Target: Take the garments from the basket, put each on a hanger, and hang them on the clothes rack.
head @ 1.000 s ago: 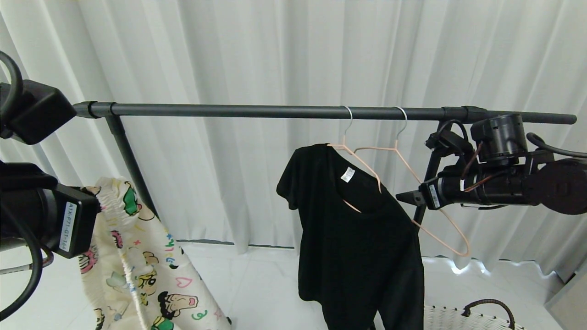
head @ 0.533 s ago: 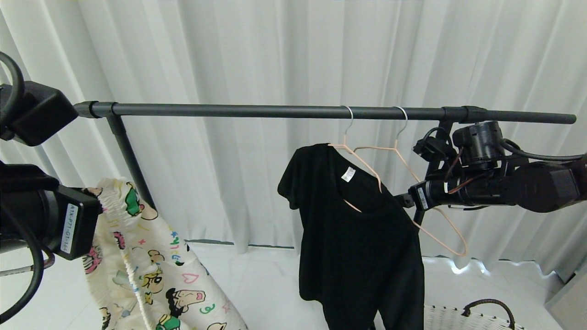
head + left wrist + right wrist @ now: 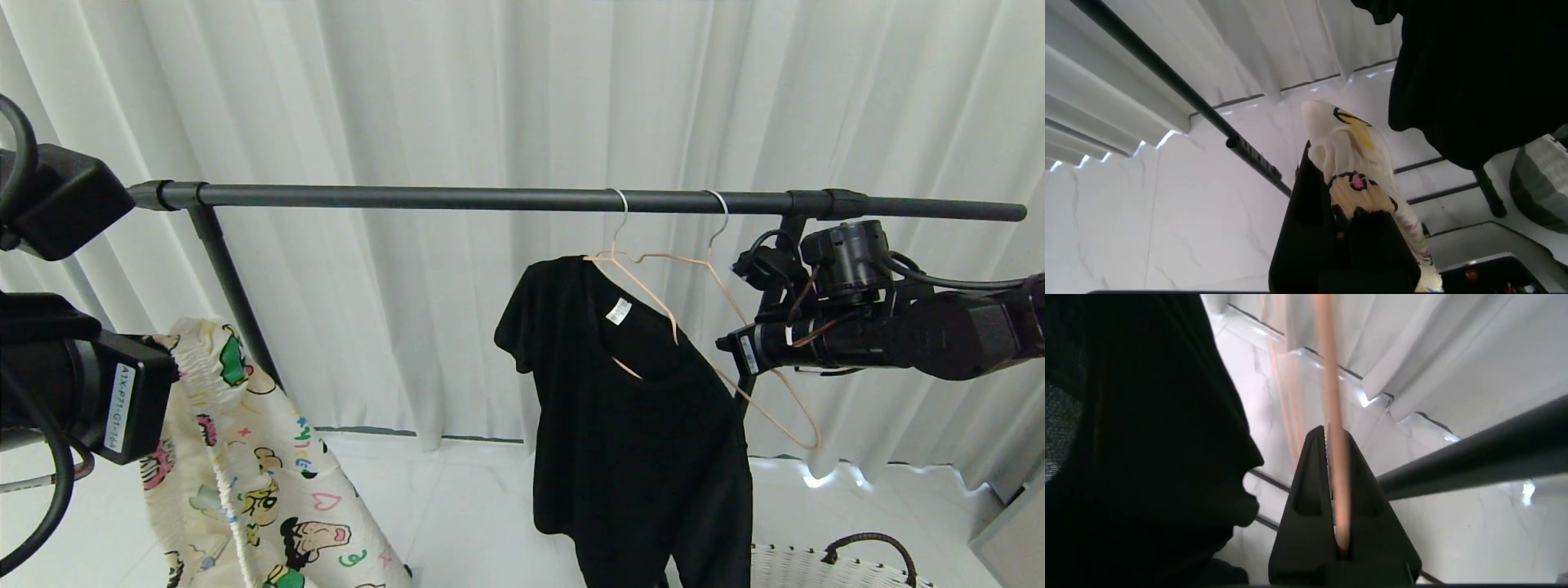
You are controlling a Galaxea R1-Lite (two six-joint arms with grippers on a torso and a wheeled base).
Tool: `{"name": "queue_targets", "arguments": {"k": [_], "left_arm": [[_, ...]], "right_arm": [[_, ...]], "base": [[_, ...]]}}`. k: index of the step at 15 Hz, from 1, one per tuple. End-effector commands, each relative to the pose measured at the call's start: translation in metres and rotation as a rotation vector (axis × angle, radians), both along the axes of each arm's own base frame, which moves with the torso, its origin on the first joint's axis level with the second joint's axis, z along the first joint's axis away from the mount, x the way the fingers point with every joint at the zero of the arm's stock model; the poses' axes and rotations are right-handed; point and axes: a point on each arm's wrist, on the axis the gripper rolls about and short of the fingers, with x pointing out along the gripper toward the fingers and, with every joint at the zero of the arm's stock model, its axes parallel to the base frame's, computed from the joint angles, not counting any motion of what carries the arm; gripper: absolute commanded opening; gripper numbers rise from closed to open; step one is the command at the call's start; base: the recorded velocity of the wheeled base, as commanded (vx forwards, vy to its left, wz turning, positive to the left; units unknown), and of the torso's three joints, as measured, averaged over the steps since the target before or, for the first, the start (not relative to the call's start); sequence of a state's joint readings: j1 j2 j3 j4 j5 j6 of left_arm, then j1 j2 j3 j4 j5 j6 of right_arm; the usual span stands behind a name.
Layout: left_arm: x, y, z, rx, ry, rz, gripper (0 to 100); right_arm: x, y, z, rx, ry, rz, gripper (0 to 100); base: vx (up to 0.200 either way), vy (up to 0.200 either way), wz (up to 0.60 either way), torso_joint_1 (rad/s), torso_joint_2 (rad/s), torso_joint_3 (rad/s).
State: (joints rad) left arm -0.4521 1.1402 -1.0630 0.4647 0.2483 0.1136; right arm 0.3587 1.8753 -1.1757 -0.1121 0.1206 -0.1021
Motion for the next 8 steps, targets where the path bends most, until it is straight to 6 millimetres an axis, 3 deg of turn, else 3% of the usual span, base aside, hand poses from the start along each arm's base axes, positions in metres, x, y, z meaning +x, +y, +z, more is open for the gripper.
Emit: {"name": "queue_targets", "arguments": {"k": [1, 4, 8], "left_arm": [[-0.001, 0.001, 0.000, -0.001, -0.002, 0.000, 0], [-0.006, 0.003, -0.002, -0.002, -0.003, 0.000, 0], [-0.008, 0.004, -0.002, -0.005, -0.010, 0.001, 0]], "right_arm": [[-0.001, 0.000, 0.002, 0.002, -0.006, 0.001, 0], [-0.004, -0.001, 0.007, 0.007, -0.020, 0.001, 0], [-0.016, -0.006, 0.028, 0.034, -0.073, -0.005, 0]], "base": [[0.000, 0.000, 0.00, 0.000, 0.00, 0.000], [0.000, 0.000, 0.00, 0.000, 0.00, 0.000], [0.000, 0.000, 0.00, 0.000, 0.00, 0.000]]}}
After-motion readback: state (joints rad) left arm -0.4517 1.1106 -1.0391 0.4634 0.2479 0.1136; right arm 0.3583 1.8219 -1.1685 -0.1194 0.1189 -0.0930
